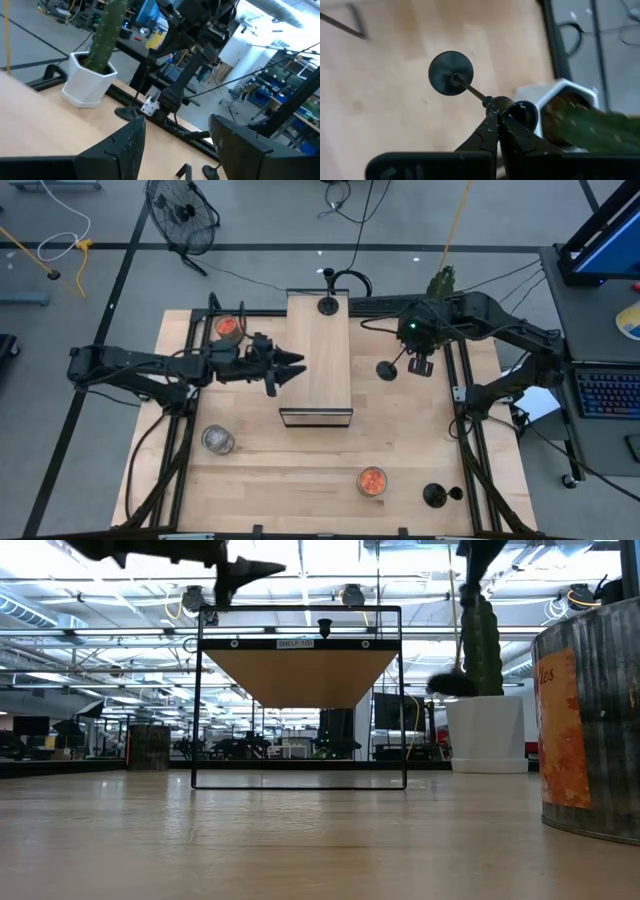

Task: Pick & Place candle stick holders
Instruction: Put the top black candle holder on the shelf

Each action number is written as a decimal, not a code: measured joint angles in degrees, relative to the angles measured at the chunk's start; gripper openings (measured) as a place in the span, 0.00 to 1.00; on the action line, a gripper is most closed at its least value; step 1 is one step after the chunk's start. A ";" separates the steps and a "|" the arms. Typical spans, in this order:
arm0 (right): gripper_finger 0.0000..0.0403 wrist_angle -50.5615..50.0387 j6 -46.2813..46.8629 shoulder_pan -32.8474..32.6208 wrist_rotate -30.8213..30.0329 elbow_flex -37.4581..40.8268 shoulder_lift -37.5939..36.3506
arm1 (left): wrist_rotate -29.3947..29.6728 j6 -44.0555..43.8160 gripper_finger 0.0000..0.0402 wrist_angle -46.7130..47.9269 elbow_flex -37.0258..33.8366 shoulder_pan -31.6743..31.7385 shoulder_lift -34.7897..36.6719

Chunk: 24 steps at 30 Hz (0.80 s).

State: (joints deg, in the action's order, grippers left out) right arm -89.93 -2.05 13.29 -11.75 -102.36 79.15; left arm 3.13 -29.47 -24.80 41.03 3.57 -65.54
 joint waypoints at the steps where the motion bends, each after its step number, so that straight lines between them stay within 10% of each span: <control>1: 0.00 0.06 -0.02 -0.42 0.97 -0.71 -0.02 | 0.02 0.64 0.56 0.59 1.40 -0.41 -0.96; 24: 0.00 2.15 -2.61 -12.80 -0.38 -9.87 -0.04 | 2.52 12.83 0.56 29.50 32.27 -4.93 -18.53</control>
State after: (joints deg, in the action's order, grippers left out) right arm -87.78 -4.66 0.49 -12.12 -112.22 79.11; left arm 5.64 -16.64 4.70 73.30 -1.36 -84.06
